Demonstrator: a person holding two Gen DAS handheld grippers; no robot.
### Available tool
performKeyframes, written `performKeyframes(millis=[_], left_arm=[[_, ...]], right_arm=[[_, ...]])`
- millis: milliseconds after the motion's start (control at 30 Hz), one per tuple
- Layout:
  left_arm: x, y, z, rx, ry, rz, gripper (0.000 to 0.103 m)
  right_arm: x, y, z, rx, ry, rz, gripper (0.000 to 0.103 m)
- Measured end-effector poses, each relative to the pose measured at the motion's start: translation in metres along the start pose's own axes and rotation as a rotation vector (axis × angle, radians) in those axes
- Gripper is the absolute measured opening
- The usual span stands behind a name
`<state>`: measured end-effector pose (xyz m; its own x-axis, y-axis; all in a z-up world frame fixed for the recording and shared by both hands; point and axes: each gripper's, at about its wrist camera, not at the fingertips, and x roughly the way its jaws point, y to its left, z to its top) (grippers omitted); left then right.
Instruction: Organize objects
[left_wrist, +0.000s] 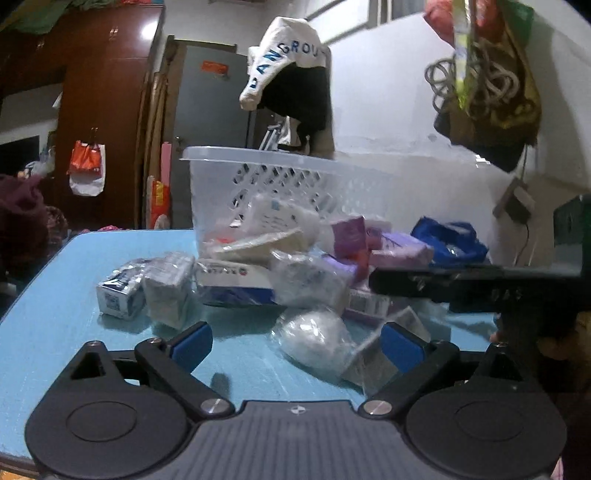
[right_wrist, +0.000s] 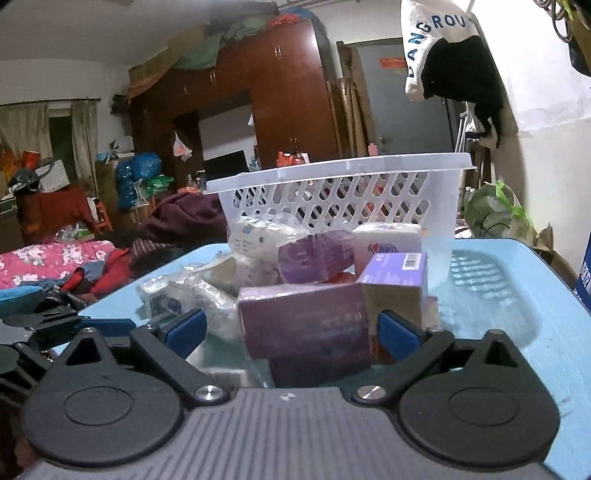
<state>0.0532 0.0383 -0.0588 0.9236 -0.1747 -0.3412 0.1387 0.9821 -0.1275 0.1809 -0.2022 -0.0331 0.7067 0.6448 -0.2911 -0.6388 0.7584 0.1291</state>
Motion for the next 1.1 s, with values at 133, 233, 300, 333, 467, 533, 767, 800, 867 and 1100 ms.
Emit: performKeyframes(millis=[133, 233, 300, 333, 467, 533, 767, 800, 867, 1100], left_arm=[[0.007, 0.002, 0.003, -0.043, 0.004, 0.044, 0.094], [0.018, 0.002, 0.007, -0.068, 0.039, 0.048, 0.086], [0.027, 0.000, 0.009, -0.081, 0.067, 0.032, 0.076], [0.030, -0.001, 0.009, -0.084, 0.078, 0.025, 0.068], [0.036, -0.014, 0.006, -0.037, 0.097, 0.058, 0.067], [0.035, -0.014, 0.005, -0.035, 0.096, 0.058, 0.066], [0.017, 0.001, 0.001, -0.040, 0.053, 0.080, 0.051], [0.014, 0.004, 0.002, -0.049, 0.043, 0.075, 0.051], [0.007, 0.008, 0.003, -0.050, 0.020, 0.079, 0.051], [-0.007, 0.024, 0.009, -0.078, -0.046, 0.091, 0.051]], right_arm=[[-0.005, 0.001, -0.004, -0.013, -0.001, -0.007, 0.075], [-0.014, 0.002, -0.004, -0.015, -0.022, -0.014, 0.075], [-0.020, 0.002, -0.004, -0.016, -0.035, -0.014, 0.075], [-0.022, 0.002, -0.003, -0.014, -0.039, -0.011, 0.075], [-0.028, 0.000, -0.001, -0.012, -0.051, -0.010, 0.076], [-0.028, -0.001, 0.000, -0.006, -0.054, -0.009, 0.076], [-0.029, -0.004, 0.001, -0.007, -0.059, -0.016, 0.076], [-0.029, -0.005, 0.001, -0.003, -0.058, -0.016, 0.076], [-0.028, -0.007, 0.000, 0.007, -0.057, -0.017, 0.076], [-0.032, -0.010, 0.001, 0.007, -0.064, -0.038, 0.075]])
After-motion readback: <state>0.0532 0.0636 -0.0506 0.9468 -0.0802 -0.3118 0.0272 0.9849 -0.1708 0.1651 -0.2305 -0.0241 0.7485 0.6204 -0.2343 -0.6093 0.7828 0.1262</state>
